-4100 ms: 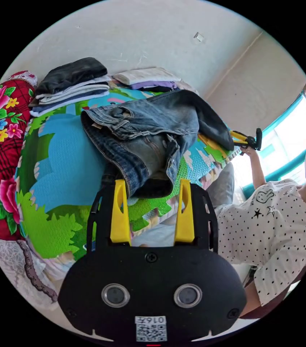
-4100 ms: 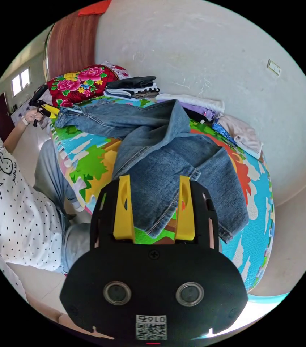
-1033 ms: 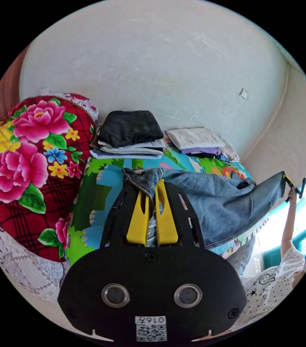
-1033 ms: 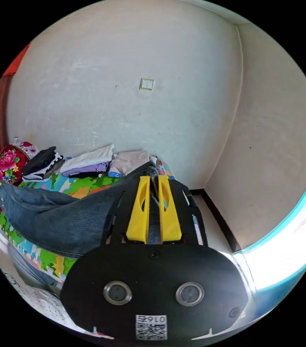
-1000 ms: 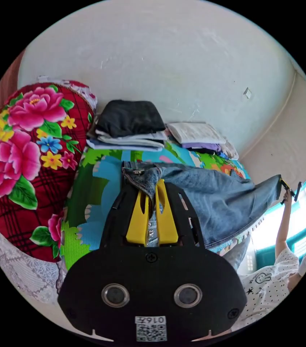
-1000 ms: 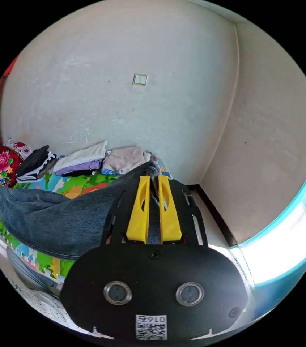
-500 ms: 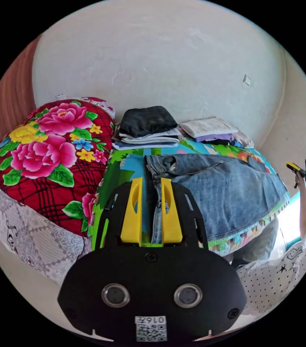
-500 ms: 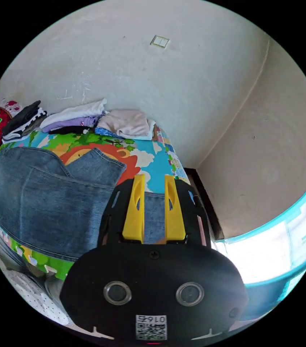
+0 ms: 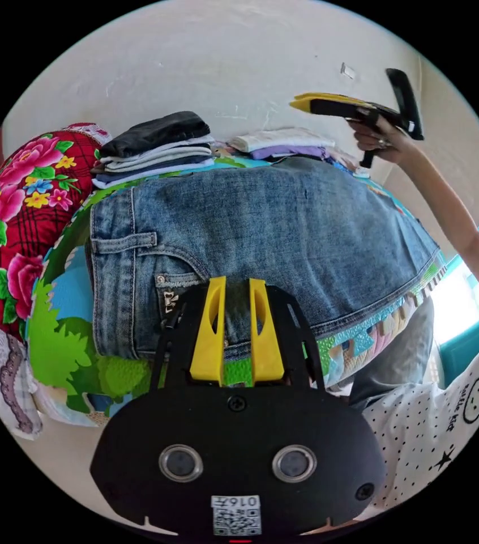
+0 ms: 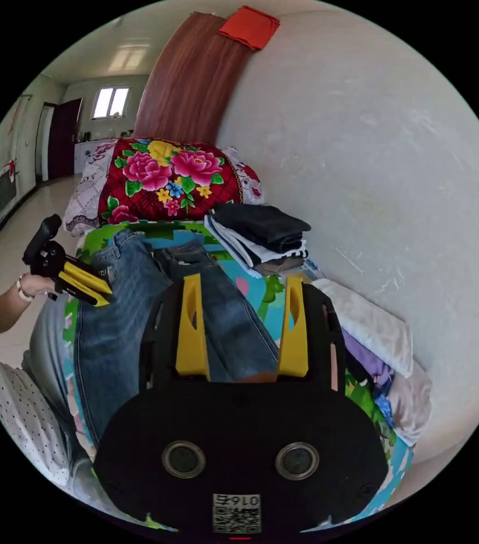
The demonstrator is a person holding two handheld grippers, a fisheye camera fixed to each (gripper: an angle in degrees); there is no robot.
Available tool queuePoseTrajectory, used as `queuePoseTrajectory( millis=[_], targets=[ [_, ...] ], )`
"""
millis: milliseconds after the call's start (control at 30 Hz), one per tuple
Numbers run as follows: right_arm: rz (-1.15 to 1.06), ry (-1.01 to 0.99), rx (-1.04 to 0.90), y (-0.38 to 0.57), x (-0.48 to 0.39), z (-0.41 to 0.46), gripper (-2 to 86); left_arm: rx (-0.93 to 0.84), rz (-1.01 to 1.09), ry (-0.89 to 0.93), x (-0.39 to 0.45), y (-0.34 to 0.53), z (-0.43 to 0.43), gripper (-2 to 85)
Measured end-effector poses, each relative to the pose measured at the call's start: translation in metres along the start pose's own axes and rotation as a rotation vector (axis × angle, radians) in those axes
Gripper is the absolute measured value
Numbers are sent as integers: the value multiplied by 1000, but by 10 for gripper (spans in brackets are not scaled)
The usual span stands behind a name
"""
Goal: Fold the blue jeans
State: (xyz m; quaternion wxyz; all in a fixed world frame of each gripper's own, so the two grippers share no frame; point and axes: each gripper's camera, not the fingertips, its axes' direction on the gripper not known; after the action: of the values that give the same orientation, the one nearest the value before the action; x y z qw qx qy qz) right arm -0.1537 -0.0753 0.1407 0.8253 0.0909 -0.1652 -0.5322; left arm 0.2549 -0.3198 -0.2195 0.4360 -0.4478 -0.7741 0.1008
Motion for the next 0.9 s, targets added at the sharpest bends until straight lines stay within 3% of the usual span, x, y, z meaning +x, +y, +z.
queuePoseTrajectory(
  millis=[100,267,333,400,500,600,667,767,900],
  targets=[
    [-21,-121,-116,-68,-23,91,177,44,-29,-24,9,13,-2,56],
    [-58,-224,-528,-134,-63,244,196,76,-6,-111,31,28,-4,57],
    [-55,-208,-644,-141,-73,276,192,105,-18,-91,31,37,-5,56],
    [-11,-329,-665,-146,-75,289,168,118,-20,-77,32,44,-8,54],
    [-86,-306,-658,-155,-84,290,72,123,-23,-106,40,51,-10,45],
    [-98,-9,-580,-172,-89,275,42,104,-32,-106,46,56,-15,15],
    [-148,230,-420,-186,-95,251,36,98,-56,-105,47,59,-20,2],
    [-81,119,-254,-200,-94,225,41,107,-118,-144,48,66,-28,-6],
    [-71,-9,-229,-199,-111,225,78,182,-190,-207,45,82,-58,-7]
  ],
)
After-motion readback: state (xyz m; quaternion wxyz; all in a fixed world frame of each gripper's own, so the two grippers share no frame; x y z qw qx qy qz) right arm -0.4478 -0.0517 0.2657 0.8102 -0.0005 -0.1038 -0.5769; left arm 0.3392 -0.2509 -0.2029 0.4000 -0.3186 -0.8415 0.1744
